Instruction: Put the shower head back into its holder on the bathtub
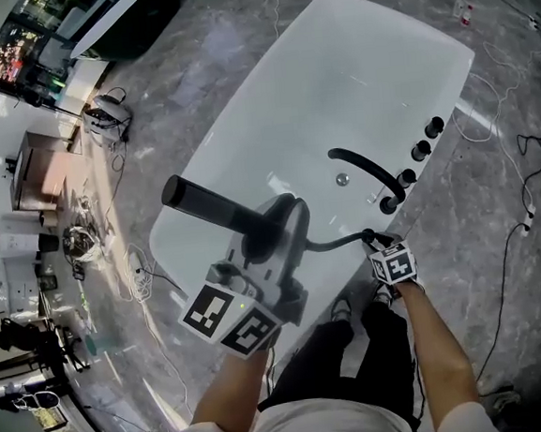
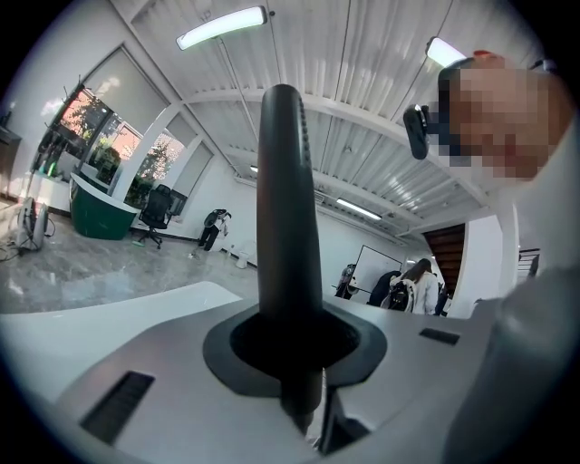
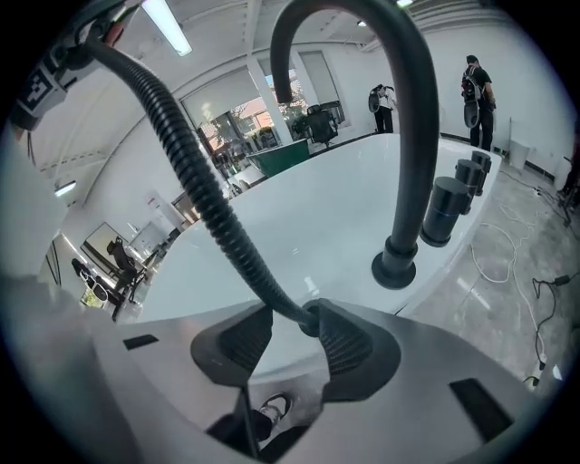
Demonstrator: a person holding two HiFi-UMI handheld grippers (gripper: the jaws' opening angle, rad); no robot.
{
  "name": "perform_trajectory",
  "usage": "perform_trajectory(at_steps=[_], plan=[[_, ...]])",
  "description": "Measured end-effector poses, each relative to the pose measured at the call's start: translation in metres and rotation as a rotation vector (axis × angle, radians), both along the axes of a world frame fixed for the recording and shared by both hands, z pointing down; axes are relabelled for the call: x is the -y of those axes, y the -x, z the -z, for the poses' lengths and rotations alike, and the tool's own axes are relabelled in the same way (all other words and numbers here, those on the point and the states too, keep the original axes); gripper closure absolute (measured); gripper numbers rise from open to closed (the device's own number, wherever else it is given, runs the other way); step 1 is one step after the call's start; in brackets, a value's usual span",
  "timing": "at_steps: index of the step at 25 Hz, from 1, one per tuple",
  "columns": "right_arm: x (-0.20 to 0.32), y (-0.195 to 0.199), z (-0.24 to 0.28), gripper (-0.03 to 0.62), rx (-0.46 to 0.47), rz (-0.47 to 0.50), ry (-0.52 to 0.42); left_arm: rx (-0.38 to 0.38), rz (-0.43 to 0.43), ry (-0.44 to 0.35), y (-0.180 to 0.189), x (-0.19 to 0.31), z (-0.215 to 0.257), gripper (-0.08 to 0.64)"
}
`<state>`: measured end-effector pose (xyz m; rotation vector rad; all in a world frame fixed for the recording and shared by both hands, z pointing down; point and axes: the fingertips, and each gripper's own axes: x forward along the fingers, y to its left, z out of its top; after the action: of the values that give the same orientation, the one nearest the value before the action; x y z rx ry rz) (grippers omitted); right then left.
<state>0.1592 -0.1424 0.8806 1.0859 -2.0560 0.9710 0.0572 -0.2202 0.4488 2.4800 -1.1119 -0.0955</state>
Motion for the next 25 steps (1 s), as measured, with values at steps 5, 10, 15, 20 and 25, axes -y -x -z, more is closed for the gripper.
perform_trajectory(at_steps=[5, 10, 15, 20, 25], plan=[[-0.006, -0.016, -0.004, 0.422, -0.015, -0.027, -0.019, 0.004, -0.044, -0.004, -0.017, 0.0, -0.01, 0.491], [-0.02, -0.025, 0.038, 0.422, 0.064, -0.107, -0.068, 0.028, -0.084, -0.006, -0.037, -0.003, -0.026, 0.491], [-0.047, -0.032, 0.119, 0.423, 0.247, -0.183, -0.154, 0.096, -0.116, -0.029, -0.067, -0.002, -0.057, 0.491], [-0.065, -0.052, 0.161, 0.423, 0.332, -0.231, -0.209, 0.161, -0.161, -0.033, -0.099, -0.004, -0.113, 0.491], [-0.07, -0.08, 0.173, 0.423, 0.354, -0.259, -0.241, 0.221, -0.174, -0.041, -0.115, -0.005, -0.169, 0.491]])
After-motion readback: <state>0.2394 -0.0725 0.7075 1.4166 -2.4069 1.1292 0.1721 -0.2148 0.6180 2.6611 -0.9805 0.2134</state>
